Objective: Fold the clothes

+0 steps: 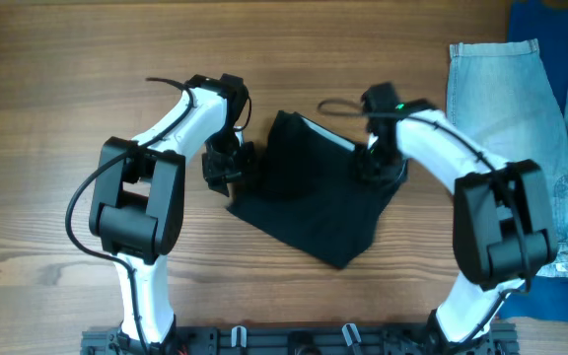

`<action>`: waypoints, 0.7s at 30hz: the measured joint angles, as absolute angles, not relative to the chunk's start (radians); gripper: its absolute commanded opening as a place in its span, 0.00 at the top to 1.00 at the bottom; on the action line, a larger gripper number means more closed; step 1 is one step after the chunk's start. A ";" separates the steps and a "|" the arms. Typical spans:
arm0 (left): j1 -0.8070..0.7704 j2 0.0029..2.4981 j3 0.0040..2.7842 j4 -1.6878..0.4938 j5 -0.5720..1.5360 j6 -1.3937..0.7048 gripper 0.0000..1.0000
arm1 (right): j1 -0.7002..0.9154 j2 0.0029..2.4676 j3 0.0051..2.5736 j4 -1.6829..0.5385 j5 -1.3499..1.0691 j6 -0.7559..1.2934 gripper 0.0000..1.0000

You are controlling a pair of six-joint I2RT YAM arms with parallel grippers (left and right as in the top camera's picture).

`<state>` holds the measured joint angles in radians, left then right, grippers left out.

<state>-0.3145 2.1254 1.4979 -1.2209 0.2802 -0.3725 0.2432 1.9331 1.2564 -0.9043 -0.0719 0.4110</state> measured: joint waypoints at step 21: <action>-0.286 2.031 1.497 -0.793 0.518 -0.193 0.00 | 0.207 1.584 1.477 -1.147 0.027 0.396 0.65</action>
<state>-0.2859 2.0308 1.4971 -0.7925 0.5182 -0.1932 0.2070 1.5845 1.4773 -1.1473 0.0269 0.3958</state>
